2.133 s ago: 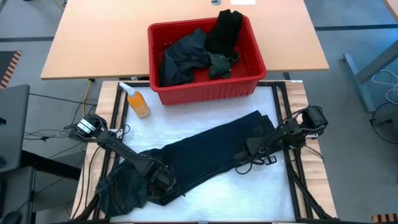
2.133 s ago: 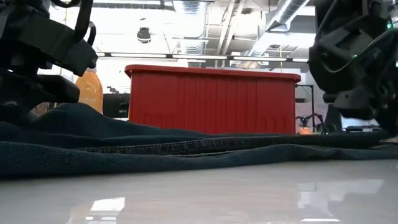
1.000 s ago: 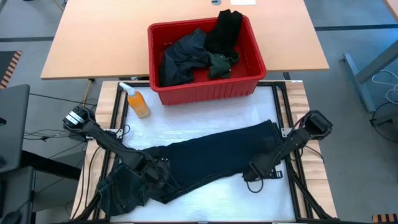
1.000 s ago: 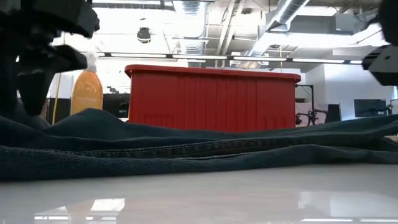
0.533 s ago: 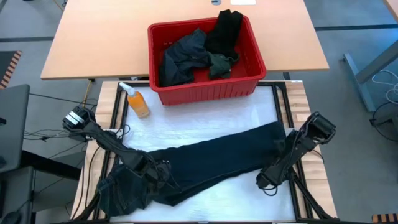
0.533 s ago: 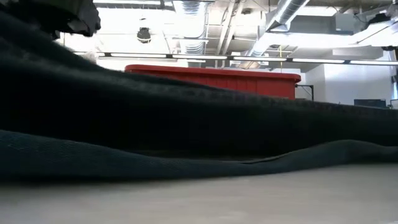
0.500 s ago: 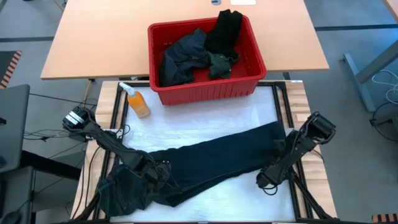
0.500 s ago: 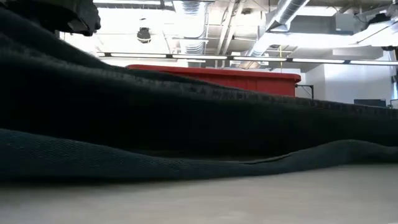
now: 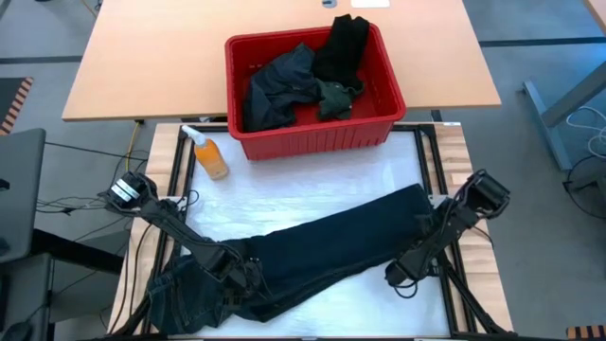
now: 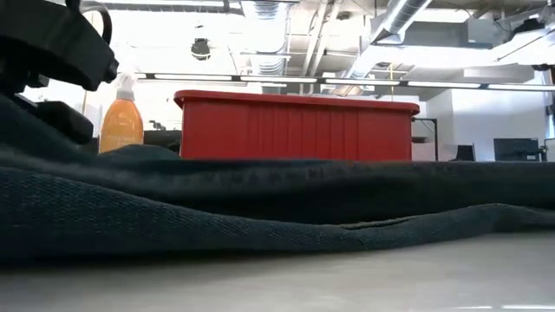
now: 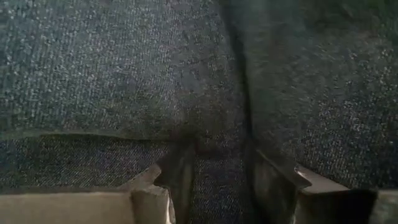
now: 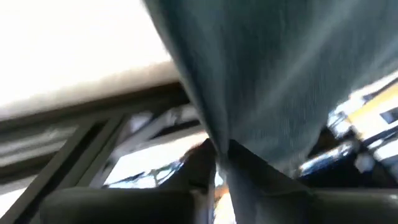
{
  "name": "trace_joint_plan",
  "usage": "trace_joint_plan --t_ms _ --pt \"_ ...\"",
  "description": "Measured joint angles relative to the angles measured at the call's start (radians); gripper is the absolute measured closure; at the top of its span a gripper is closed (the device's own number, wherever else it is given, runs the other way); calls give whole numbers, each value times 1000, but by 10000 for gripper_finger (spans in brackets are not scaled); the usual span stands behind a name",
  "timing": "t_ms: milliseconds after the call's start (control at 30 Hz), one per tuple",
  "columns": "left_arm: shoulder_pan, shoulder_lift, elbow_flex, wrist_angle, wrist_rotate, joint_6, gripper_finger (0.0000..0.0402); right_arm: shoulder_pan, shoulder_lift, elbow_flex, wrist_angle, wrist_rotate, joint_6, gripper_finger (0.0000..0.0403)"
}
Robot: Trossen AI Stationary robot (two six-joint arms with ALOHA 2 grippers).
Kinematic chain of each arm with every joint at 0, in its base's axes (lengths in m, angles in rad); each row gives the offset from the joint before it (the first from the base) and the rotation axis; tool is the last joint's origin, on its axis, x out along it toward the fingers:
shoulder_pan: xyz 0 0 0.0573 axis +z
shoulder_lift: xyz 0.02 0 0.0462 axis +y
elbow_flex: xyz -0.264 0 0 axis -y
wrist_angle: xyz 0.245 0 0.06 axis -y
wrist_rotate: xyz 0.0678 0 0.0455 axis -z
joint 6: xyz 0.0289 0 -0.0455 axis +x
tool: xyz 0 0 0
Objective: Fold Laundry from Bin
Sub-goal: Fold the dark blue jeans
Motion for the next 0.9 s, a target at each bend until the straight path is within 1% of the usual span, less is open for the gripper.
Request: trace_joint_plan --t_ms 67,167,233,300,433,533,633,733,800,833,900 --pt "2 -7 -2 -38 4 -10 267 -8 -2 46 -39 -13 21 323" --pt "17 -9 -1 -119 11 -25 267 -13 -49 97 -22 0 57 299" --pt "27 -10 -1 -181 7 -44 267 -26 -85 134 -31 54 115 282" --pt "37 -9 -2 -224 8 -66 267 -40 -135 140 -18 112 183 267" --pt "49 -9 -2 -262 11 -104 267 -102 -249 134 77 279 361 248" --pt "59 -8 -3 -288 27 -155 267 -194 -326 88 203 341 440 247" --pt "65 -7 -4 -342 43 -211 267 -298 -375 2 352 337 398 247" --pt "62 -7 -6 -393 47 -245 267 -395 -389 -93 505 276 310 248" --pt "52 -7 -6 -405 48 -249 267 -454 -380 -149 568 251 257 248" --pt "49 -7 -6 -408 49 -249 267 -483 -371 -174 591 252 233 248" --pt "48 -6 -6 -416 54 -250 267 -542 -349 -209 636 291 200 248"
